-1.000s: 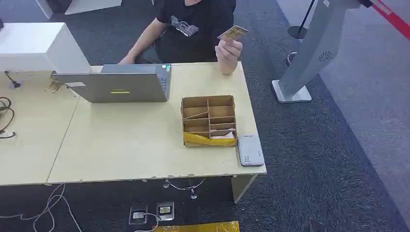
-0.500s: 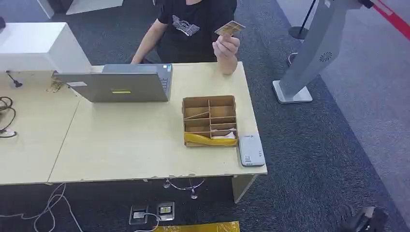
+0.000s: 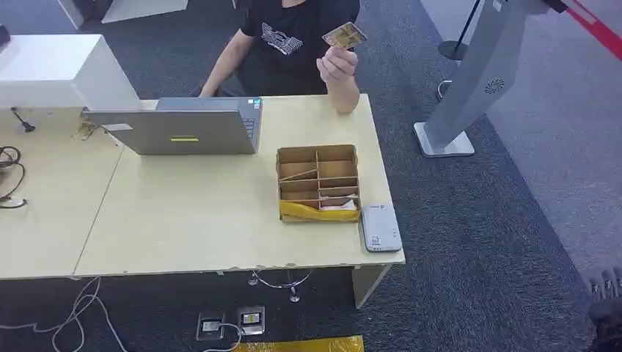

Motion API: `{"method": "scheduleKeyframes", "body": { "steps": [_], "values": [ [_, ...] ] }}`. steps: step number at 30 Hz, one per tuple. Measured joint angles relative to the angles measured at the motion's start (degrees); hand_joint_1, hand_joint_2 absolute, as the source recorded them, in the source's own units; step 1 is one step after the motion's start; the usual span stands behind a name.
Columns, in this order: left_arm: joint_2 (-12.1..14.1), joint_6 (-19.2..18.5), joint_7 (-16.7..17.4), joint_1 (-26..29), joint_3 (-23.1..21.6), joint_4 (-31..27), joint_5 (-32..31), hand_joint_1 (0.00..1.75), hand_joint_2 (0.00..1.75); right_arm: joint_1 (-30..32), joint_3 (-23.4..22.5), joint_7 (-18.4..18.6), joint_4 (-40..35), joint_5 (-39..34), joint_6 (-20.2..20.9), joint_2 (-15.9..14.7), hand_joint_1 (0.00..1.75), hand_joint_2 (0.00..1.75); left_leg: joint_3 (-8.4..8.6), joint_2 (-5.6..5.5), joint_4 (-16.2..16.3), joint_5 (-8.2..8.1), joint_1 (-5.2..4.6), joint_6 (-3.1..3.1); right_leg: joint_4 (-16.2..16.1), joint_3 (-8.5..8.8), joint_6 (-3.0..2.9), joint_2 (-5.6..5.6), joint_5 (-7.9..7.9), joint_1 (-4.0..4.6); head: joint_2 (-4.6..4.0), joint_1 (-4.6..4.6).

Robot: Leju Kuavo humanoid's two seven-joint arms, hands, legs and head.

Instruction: Pass the card to the sensor for recognition and then transmit it.

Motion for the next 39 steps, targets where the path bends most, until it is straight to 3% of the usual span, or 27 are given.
{"method": "scheduleKeyframes", "body": {
  "steps": [6,10,11,15,17,18,21,22,23,25,27,29,32,39],
  "values": [
    [0.0,-0.3,0.0,0.0,0.0,-0.1,0.0,0.00,0.00,-3.9,-10.3,12.4,-16.8,16.2,-3.2,2.7,0.00,0.00,0.01,-0.06,0.0,0.04,0.01,-0.04,0.1,0.03,0.00,-0.03,0.01,0.00,0.00,0.04],
    [0.0,-0.1,0.0,0.0,0.0,-0.1,0.1,0.00,0.00,-6.8,-13.1,16.0,-30.4,27.4,-5.0,6.5,0.00,0.00,0.09,-0.19,0.0,0.10,0.02,-0.07,0.1,0.00,-0.01,-0.12,0.00,0.01,0.00,0.02],
    [-0.1,0.1,0.0,0.0,0.0,-0.1,0.2,0.00,0.00,-7.2,-13.0,16.8,-34.5,31.2,-6.7,7.4,0.00,1.75,0.04,-0.25,0.0,0.12,0.02,-0.06,0.1,0.00,-0.01,-0.19,0.00,0.01,0.00,0.04],
    [-0.1,1.0,-0.4,0.0,0.0,-0.3,0.4,0.00,0.00,-8.7,-7.5,20.4,-51.5,41.5,-17.5,8.2,0.00,1.75,0.00,-0.29,0.0,0.14,0.02,-0.09,0.1,-0.10,-0.03,-0.23,-0.01,0.01,0.00,0.04],
    [-0.1,1.5,-0.4,-0.1,0.0,-0.3,0.4,0.00,0.00,-10.4,-4.2,24.3,-56.7,50.5,-23.8,7.2,0.00,1.75,0.02,-0.30,0.0,0.14,0.02,-0.09,0.1,-0.08,-0.06,-0.24,-0.04,0.02,0.00,0.00],
    [-0.1,1.8,-0.4,-0.1,0.0,-0.3,0.4,0.00,0.00,-10.6,-3.0,24.0,-58.0,53.9,-26.2,6.5,0.00,1.75,0.01,-0.37,0.0,0.14,0.02,-0.08,0.1,-0.04,-0.06,-0.32,-0.05,0.02,0.00,0.11],
    [-0.3,3.1,-0.4,0.0,0.0,-0.3,0.5,0.00,0.00,-10.9,1.7,17.0,-58.1,66.7,-25.6,6.0,0.00,1.75,-0.17,-0.22,0.0,0.13,0.02,-0.09,0.1,0.01,-0.05,-0.15,-0.01,0.00,0.00,0.06],
    [-0.3,3.5,-0.4,0.0,0.0,-0.3,0.5,0.00,0.00,-12.0,4.7,19.0,-57.5,73.4,-24.8,5.5,0.00,1.75,-0.17,-0.07,0.0,0.13,-0.03,-0.09,0.1,-0.05,-0.06,0.04,0.09,-0.05,0.00,0.04],
    [-0.3,3.5,-0.4,-0.2,0.0,-0.3,0.5,0.00,0.00,-14.1,8.0,23.8,-57.3,79.9,-22.2,4.7,0.00,1.75,-0.17,0.03,0.0,0.14,-0.08,-0.09,0.1,-0.15,-0.07,0.12,0.16,-0.09,0.00,0.02],
    [-0.3,3.5,-0.5,-0.4,0.0,-0.3,0.4,0.00,0.00,-21.5,15.0,39.6,-57.9,95.5,-8.6,1.8,0.00,1.75,-0.35,0.04,0.0,0.30,-0.19,-0.01,0.2,-0.32,-0.04,0.08,0.24,-0.20,0.00,0.02],
    [-0.3,3.5,-0.5,-0.5,0.0,-0.5,0.4,0.00,0.00,-28.9,22.4,48.8,-59.2,107.7,8.1,-0.2,0.00,1.75,-0.31,-0.11,0.0,0.45,-0.10,-0.07,0.1,-0.43,-0.01,-0.03,0.28,-0.11,0.00,0.02],
    [-0.3,3.4,-0.5,-0.4,0.0,-0.6,0.4,0.00,0.00,-32.7,28.1,51.0,-59.9,110.7,13.6,-0.6,0.00,1.75,-0.32,-0.37,0.0,0.50,-0.03,-0.09,0.1,-0.40,-0.02,-0.29,0.28,-0.02,0.00,0.06],
    [-0.4,3.3,-0.5,-0.2,0.0,-0.6,0.2,0.00,0.00,-36.6,36.3,51.4,-60.4,113.9,12.9,-2.0,0.00,1.75,-0.48,-0.50,0.0,0.53,-0.03,-0.08,0.1,-0.52,-0.03,-0.42,0.28,-0.04,0.00,0.09],
    [-0.4,2.8,-2.0,-0.2,-0.1,-0.7,-0.4,0.00,0.00,-42.1,49.4,51.6,-60.1,117.7,18.4,-2.5,0.00,1.75,-0.50,-0.29,0.0,0.47,0.00,-0.14,0.1,-0.62,-0.04,-0.19,0.27,-0.01,0.00,0.09]
  ]
}}
